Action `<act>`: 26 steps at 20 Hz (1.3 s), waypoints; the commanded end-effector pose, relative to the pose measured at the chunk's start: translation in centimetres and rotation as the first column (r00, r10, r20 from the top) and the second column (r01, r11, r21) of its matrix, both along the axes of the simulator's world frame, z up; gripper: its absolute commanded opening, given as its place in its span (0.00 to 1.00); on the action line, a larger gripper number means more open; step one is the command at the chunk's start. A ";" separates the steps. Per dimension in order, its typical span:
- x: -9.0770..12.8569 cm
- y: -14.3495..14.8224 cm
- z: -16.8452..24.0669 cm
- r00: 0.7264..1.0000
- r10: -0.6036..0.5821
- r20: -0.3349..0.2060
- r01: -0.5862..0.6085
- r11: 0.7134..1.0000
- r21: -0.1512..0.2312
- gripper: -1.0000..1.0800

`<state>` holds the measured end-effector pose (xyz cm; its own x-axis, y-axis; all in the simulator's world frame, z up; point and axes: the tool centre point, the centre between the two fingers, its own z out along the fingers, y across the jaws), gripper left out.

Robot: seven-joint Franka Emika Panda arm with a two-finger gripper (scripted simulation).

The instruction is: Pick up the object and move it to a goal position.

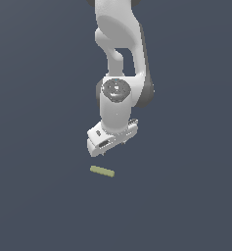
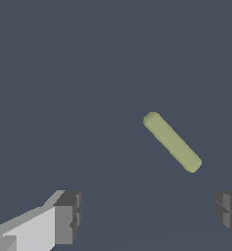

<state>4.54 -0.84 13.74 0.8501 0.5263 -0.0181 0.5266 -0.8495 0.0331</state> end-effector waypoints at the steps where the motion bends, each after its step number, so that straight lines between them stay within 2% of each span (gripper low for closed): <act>1: 0.5 -0.4 -0.6 0.998 0.064 -0.003 -0.064 0.998 0.001 0.96; 6: 1.5 -1.1 -1.8 0.983 0.185 -0.008 -0.185 0.983 0.005 0.96; 12: 2.7 -2.0 -3.3 0.945 0.326 -0.012 -0.326 0.945 0.012 0.96; 17: 3.5 -2.9 -4.5 0.899 0.437 -0.013 -0.437 0.899 0.019 0.96; 26: 4.8 -4.4 -6.7 0.799 0.601 -0.008 -0.601 0.799 0.031 0.96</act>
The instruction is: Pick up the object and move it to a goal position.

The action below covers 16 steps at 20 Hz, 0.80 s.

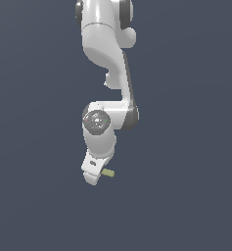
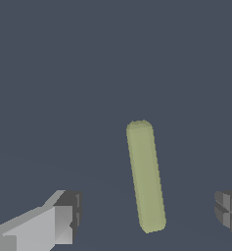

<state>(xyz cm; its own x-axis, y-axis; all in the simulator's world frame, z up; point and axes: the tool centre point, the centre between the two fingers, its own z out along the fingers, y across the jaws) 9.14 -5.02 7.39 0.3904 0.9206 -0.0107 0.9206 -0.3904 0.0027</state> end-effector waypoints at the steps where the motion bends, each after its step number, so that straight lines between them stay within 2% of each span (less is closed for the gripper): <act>1: 0.3 -0.3 -0.5 0.999 0.046 0.000 -0.046 0.999 0.003 0.96; 9: 0.8 -1.1 -1.4 0.992 0.130 0.001 -0.130 0.991 0.010 0.96; 16: 0.8 -1.2 -1.6 0.990 0.140 0.001 -0.140 0.990 0.011 0.96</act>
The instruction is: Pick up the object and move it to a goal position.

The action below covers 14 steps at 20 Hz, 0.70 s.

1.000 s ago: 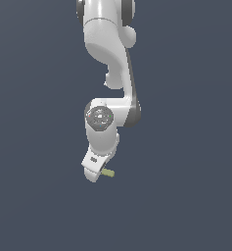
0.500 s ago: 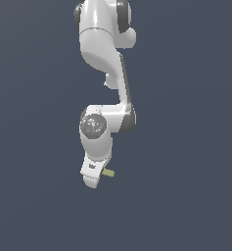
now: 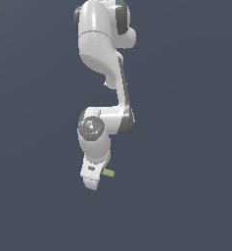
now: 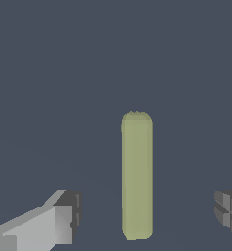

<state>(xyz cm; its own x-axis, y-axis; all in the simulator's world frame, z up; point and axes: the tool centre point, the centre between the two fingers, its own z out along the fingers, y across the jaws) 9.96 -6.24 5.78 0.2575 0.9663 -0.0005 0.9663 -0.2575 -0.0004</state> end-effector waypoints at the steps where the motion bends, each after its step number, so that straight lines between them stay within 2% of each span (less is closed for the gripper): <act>1: 0.0 0.0 -0.1 1.000 0.000 0.000 0.000 1.000 0.000 0.96; 14: -0.1 0.0 -5.1 1.000 0.005 0.000 -0.005 1.000 0.000 0.96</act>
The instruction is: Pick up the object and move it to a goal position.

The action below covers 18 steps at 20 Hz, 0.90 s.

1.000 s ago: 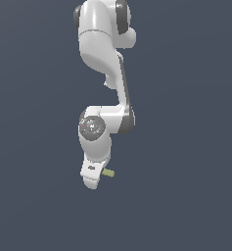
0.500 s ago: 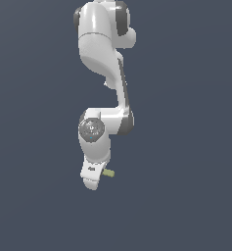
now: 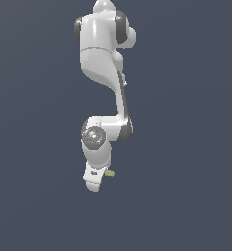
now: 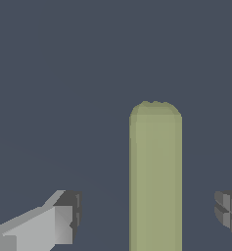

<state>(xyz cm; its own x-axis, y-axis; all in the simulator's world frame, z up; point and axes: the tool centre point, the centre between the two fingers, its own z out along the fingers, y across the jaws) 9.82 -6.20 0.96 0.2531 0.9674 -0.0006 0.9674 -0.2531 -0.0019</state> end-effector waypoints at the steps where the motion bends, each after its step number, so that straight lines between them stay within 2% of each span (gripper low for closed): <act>1: 0.1 0.0 -0.3 1.000 0.000 0.002 0.000 1.000 0.000 0.96; 3: 0.2 0.0 -0.2 1.000 0.000 0.002 0.000 1.000 0.000 0.96; 4: 0.2 0.0 -0.2 1.000 0.000 0.002 0.000 1.000 0.000 0.00; 18: 0.2 0.7 0.3 1.000 0.002 0.003 -0.002 1.000 0.000 0.00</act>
<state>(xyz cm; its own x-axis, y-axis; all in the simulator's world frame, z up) 9.97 -5.81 1.08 0.2523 0.9676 0.0001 0.9676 -0.2523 0.0003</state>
